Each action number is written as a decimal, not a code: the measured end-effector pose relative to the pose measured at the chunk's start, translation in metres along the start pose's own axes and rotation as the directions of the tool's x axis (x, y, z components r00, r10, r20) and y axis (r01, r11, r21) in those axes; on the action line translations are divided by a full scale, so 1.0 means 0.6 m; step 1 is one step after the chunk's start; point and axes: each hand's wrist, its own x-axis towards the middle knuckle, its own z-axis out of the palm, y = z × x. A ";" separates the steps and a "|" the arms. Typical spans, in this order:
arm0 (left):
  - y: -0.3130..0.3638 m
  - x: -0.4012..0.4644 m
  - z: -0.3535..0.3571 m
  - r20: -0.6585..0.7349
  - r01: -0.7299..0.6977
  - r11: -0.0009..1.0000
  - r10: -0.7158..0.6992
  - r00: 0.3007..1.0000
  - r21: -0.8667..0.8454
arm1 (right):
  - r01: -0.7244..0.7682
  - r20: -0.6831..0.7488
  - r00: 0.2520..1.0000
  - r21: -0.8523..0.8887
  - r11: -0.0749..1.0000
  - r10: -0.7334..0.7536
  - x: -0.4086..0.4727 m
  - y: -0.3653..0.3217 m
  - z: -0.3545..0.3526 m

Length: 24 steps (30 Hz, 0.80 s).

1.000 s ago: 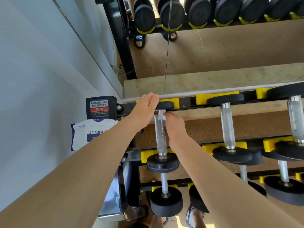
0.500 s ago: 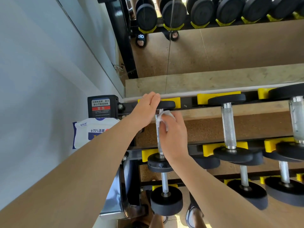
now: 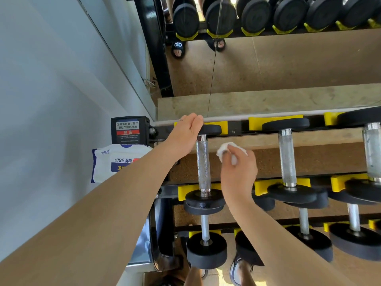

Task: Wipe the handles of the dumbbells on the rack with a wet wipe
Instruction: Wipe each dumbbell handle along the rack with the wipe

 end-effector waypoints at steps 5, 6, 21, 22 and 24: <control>0.002 -0.003 0.001 0.004 -0.003 1.000 0.003 1.000 -0.003 | -0.580 0.403 0.785 0.213 0.787 0.470 0.004 -0.024 0.013; 0.001 -0.002 0.000 0.002 -0.003 1.000 0.003 1.000 -0.001 | -0.484 0.353 0.842 0.159 0.860 0.409 -0.001 -0.025 0.011; 0.001 0.001 0.002 -0.007 0.019 1.000 -0.019 1.000 -0.017 | 0.748 0.566 0.635 -0.278 0.603 -0.527 -0.022 0.004 -0.043; 0.001 0.001 0.002 -0.008 0.014 1.000 -0.014 1.000 -0.019 | 0.649 0.457 0.735 -0.260 0.715 -0.501 -0.021 0.008 -0.048; 0.001 0.000 0.002 -0.007 0.005 1.000 -0.005 1.000 -0.016 | 0.239 0.224 0.954 -0.158 0.958 -0.201 -0.010 0.015 -0.039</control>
